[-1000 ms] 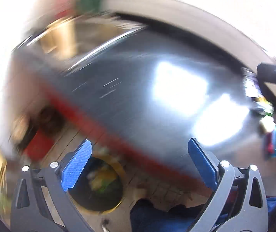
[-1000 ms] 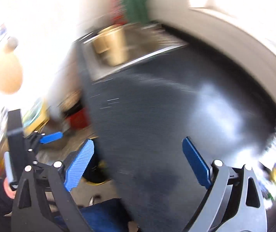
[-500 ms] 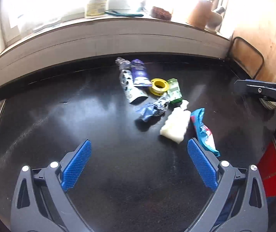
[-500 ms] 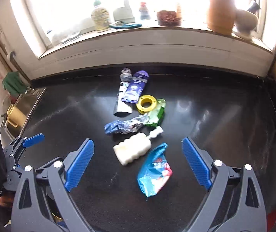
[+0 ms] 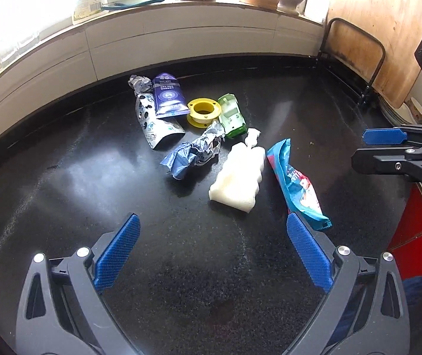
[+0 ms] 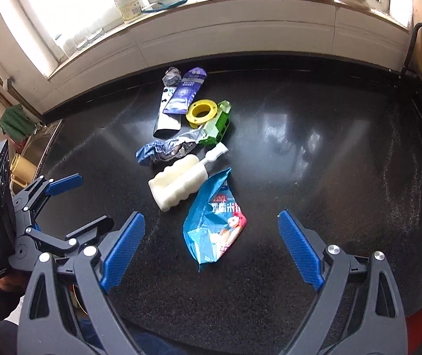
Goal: Collect trash
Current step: 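Return both open tools over the counter toward the remaining trash, then grasp the white foam block with left tool while right tool grasps the blue wrapper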
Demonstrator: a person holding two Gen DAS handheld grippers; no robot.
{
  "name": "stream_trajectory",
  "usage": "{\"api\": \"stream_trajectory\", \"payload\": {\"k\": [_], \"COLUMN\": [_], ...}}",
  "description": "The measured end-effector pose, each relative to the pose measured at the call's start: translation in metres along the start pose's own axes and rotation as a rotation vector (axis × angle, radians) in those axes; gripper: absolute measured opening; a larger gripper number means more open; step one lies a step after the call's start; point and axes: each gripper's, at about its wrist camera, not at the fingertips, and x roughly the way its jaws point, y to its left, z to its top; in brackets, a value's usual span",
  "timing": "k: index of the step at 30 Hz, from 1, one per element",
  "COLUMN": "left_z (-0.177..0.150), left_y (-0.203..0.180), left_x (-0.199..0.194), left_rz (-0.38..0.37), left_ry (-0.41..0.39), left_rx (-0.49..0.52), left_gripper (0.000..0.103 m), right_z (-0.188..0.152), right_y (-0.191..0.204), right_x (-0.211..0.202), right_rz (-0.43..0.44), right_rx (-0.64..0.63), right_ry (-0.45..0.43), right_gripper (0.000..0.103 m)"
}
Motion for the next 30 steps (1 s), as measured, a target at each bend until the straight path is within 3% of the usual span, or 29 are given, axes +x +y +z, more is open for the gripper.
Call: {"api": "stream_trajectory", "payload": {"k": [8, 14, 18, 21, 24, 25, 28, 30], "left_z": [-0.013, -0.008, -0.002, 0.004, 0.011, 0.013, 0.018, 0.020], "left_y": [-0.007, -0.010, -0.009, -0.010, -0.015, -0.017, -0.021, -0.025], "left_x": [0.052, 0.075, 0.084, 0.091, 0.097, 0.099, 0.103, 0.102], "left_rz": [0.002, -0.008, -0.025, -0.033, -0.041, -0.042, -0.036, -0.039], "left_ry": [0.052, 0.074, 0.069, 0.074, 0.066, 0.068, 0.059, 0.048], "left_rx": [0.094, 0.150, 0.159, 0.160, 0.168, 0.169, 0.150, 0.142], "left_gripper": [0.096, 0.096, 0.096, 0.096, 0.092, 0.086, 0.076, 0.063], "right_z": [-0.007, 0.001, 0.006, 0.009, 0.010, 0.009, 0.008, 0.010], "right_y": [-0.008, -0.010, -0.005, -0.001, -0.001, -0.005, -0.016, -0.021], "right_x": [0.068, 0.092, 0.104, 0.104, 0.101, 0.100, 0.096, 0.091], "right_rz": [-0.004, 0.043, 0.024, -0.009, -0.039, -0.038, -0.022, -0.019], "right_rx": [-0.052, -0.029, -0.066, -0.128, -0.199, -0.203, -0.191, -0.184], "right_ry": [0.104, 0.146, 0.157, 0.151, 0.149, 0.149, 0.154, 0.149], "right_gripper": [0.088, 0.088, 0.085, 0.071, 0.046, 0.038, 0.029, 0.021]}}
